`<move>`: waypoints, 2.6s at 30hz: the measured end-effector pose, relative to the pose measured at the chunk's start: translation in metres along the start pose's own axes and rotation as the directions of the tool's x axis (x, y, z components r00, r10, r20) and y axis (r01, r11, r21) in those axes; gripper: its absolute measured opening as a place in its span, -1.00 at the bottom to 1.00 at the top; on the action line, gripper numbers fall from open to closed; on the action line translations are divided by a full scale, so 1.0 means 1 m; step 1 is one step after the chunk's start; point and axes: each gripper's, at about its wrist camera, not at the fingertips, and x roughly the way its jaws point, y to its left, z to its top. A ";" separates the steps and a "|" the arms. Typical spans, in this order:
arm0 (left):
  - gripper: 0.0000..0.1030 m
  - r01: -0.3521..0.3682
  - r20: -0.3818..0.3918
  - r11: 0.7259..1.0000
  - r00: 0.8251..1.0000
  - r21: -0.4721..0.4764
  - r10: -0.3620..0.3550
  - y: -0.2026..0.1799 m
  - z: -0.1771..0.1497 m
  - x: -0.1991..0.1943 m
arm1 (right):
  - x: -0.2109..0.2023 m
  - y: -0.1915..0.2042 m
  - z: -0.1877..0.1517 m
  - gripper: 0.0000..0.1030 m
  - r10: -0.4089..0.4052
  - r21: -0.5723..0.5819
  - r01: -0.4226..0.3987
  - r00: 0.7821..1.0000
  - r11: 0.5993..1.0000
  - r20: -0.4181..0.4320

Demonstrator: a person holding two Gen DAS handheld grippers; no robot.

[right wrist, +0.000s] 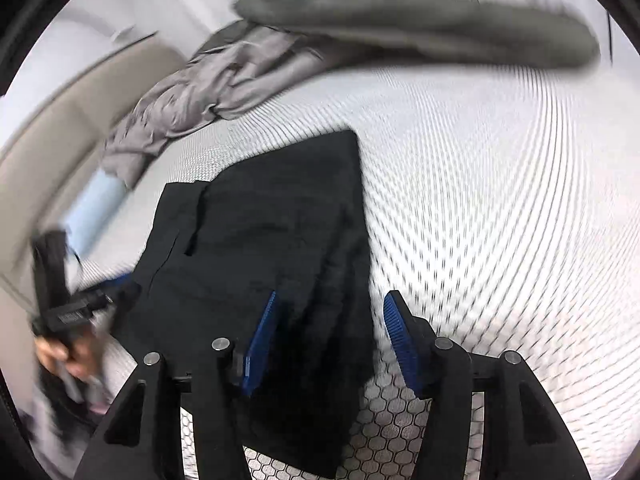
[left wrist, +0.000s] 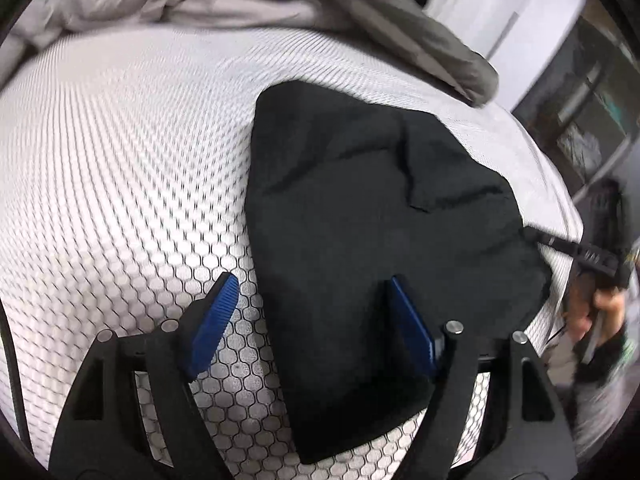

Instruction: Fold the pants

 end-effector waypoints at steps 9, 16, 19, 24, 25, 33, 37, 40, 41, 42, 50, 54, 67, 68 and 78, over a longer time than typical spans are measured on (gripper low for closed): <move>-0.14 -0.038 0.030 0.999 0.999 0.007 0.038 -0.009 0.033 0.014 | 0.035 -0.017 0.023 -0.43 0.152 0.154 -0.162 0.986 0.975 0.075; 0.17 -0.163 0.094 0.986 0.983 0.027 0.160 -0.028 0.009 -0.006 | 0.014 0.008 0.026 -0.16 -0.061 -0.002 0.062 0.995 0.998 0.084; 0.35 -0.154 0.107 0.984 0.984 0.090 0.144 -0.043 -0.013 -0.018 | -0.003 0.014 0.013 -0.10 -0.005 -0.039 0.009 0.996 0.999 0.090; 0.47 -0.190 0.077 0.968 0.981 0.163 0.180 -0.043 -0.029 -0.013 | 0.011 0.024 -0.015 0.21 -0.116 -0.212 0.115 0.993 0.970 0.010; 0.47 -0.178 0.078 0.974 0.983 0.140 0.168 -0.040 -0.029 -0.015 | 0.010 0.022 -0.017 0.25 -0.129 -0.223 0.129 0.991 0.966 0.015; 0.67 -0.262 0.254 0.958 0.940 0.115 0.227 -0.069 -0.039 -0.052 | -0.037 0.011 -0.026 0.62 -0.145 -0.191 0.177 0.974 0.965 0.172; 0.98 -0.265 0.313 0.957 0.924 0.118 0.218 -0.091 -0.042 -0.059 | -0.063 0.024 -0.035 0.95 -0.089 -0.224 0.155 0.956 0.962 0.279; 0.98 -0.287 0.359 0.949 0.906 0.129 0.225 -0.106 -0.045 -0.061 | -0.073 0.036 -0.040 0.99 -0.071 -0.243 0.159 0.939 0.957 0.335; 0.98 -0.281 0.358 0.950 0.908 0.138 0.216 -0.110 -0.046 -0.061 | -0.074 0.040 -0.041 0.99 -0.065 -0.247 0.159 0.935 0.956 0.350; 0.98 -0.278 0.359 0.950 0.909 0.140 0.213 -0.113 -0.045 -0.060 | -0.077 0.045 -0.043 0.99 -0.051 -0.254 0.153 0.929 0.955 0.367; 0.98 -0.290 0.379 0.947 0.899 0.141 0.219 -0.127 -0.049 -0.059 | -0.080 0.066 -0.056 1.00 0.006 -0.326 0.142 0.910 0.935 0.415; 0.98 -0.264 0.376 0.955 0.905 0.133 0.198 -0.120 -0.046 -0.056 | -0.078 0.069 -0.058 1.00 0.012 -0.337 0.142 0.909 0.931 0.417; 0.98 -0.281 0.385 0.950 0.898 0.135 0.211 -0.111 -0.039 -0.052 | -0.074 0.059 -0.057 1.00 -0.025 -0.280 0.162 0.900 0.946 0.434; 0.98 -0.282 0.387 0.950 0.897 0.134 0.212 -0.110 -0.039 -0.052 | -0.075 0.058 -0.057 1.00 -0.026 -0.275 0.161 0.898 0.948 0.439; 0.98 -0.281 0.391 0.953 0.894 0.115 0.217 -0.105 -0.038 -0.055 | -0.078 0.057 -0.057 1.00 -0.015 -0.282 0.157 0.894 0.946 0.449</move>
